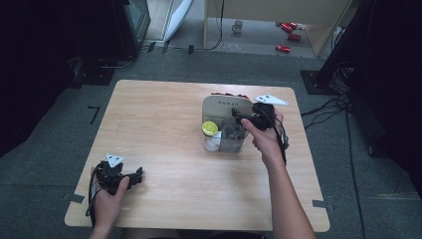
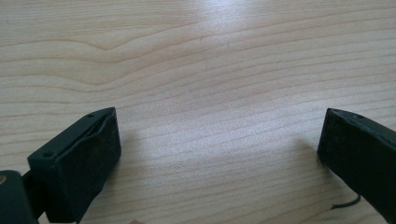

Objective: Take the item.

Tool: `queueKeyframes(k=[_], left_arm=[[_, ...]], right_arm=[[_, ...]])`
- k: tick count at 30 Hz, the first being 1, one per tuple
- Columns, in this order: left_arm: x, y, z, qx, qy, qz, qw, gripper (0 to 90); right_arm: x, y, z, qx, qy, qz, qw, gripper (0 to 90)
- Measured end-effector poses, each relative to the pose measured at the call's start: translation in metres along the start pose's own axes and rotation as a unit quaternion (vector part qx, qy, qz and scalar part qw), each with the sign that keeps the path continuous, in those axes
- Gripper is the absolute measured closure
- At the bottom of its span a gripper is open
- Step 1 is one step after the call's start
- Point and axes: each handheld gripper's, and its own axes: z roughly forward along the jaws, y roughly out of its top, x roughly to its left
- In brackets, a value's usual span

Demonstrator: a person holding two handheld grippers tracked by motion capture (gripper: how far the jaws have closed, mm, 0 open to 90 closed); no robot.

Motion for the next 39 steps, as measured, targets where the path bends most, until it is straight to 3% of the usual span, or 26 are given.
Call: queueKeyframes(k=[15,25,28,32,39], left_arm=[[0.000,0.000,0.000,-0.001,0.001,0.000,1.0000,0.0],[0.000,0.000,0.000,-0.001,0.001,0.000,1.0000,0.0],[0.000,0.000,0.000,-0.001,0.001,0.000,1.0000,0.0],[0.000,0.000,0.000,-0.002,0.000,-0.001,1.0000,0.0],[0.000,0.000,0.000,-0.001,-0.001,0.001,1.0000,0.0]], right_arm=[[0.008,-0.013,-0.017,0.005,0.016,-0.016,0.9997,24.6],[0.015,-0.033,-0.025,0.004,0.001,-0.061,0.9981,22.0],[0.014,-0.035,-0.027,0.008,-0.001,-0.058,0.9983,21.6],[0.009,-0.041,-0.029,0.012,0.012,-0.038,0.9991,21.6],[-0.004,-0.053,-0.030,0.024,-0.001,-0.024,0.9994,21.6]])
